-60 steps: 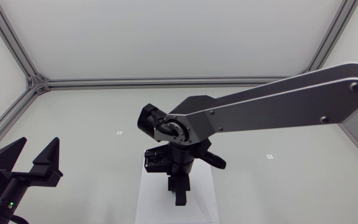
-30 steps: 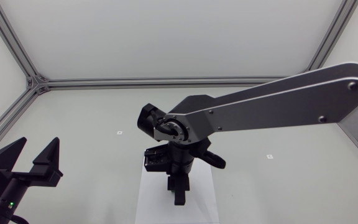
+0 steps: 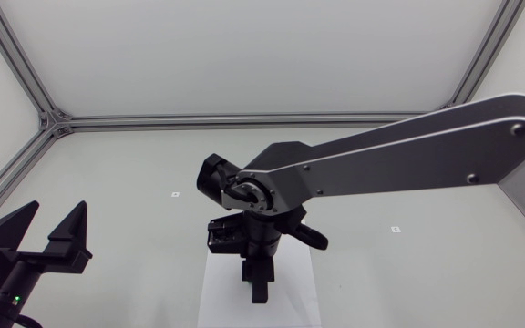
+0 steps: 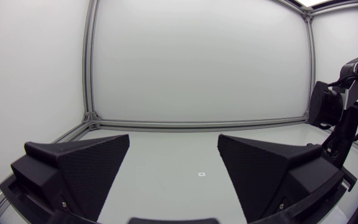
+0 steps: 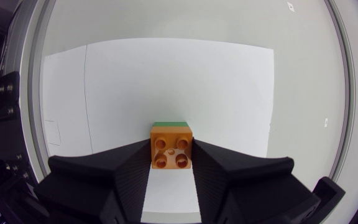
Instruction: Pick up the orange 2x2 brick with the right arm and stack it on top of the green 2x2 brick in the center
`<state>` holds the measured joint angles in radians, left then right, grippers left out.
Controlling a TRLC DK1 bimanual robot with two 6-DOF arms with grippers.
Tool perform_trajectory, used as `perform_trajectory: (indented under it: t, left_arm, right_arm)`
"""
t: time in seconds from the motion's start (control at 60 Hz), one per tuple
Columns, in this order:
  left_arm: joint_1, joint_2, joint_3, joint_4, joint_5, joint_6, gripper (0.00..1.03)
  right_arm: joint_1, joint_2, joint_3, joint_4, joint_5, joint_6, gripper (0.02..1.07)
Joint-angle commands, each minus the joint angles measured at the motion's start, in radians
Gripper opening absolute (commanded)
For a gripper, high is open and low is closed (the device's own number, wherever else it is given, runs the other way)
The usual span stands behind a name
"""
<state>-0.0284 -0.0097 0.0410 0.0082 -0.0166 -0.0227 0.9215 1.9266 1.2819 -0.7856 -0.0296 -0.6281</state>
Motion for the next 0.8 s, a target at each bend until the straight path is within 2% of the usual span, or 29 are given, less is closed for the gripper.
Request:
perform_trajectory:
  t: [0.0, 0.417, 0.55, 0.783]
  left_arm:
    - [-0.001, -0.004, -0.041, -0.011, 0.003, 0.006, 0.99]
    - [-0.001, -0.004, -0.041, -0.011, 0.003, 0.006, 0.99]
    - [-0.001, -0.003, -0.041, -0.011, 0.003, 0.006, 0.99]
    - [-0.001, -0.003, -0.041, -0.011, 0.003, 0.006, 0.99]
  right_arm:
    - [0.020, 0.048, -0.044, 0.011, -0.007, 0.019, 0.23]
    - [0.005, 0.045, -0.055, 0.013, 0.000, 0.015, 0.23]
    - [0.004, 0.043, -0.056, 0.017, 0.008, 0.018, 0.40]
    - [-0.003, 0.040, -0.055, 0.025, 0.008, 0.018, 0.61]
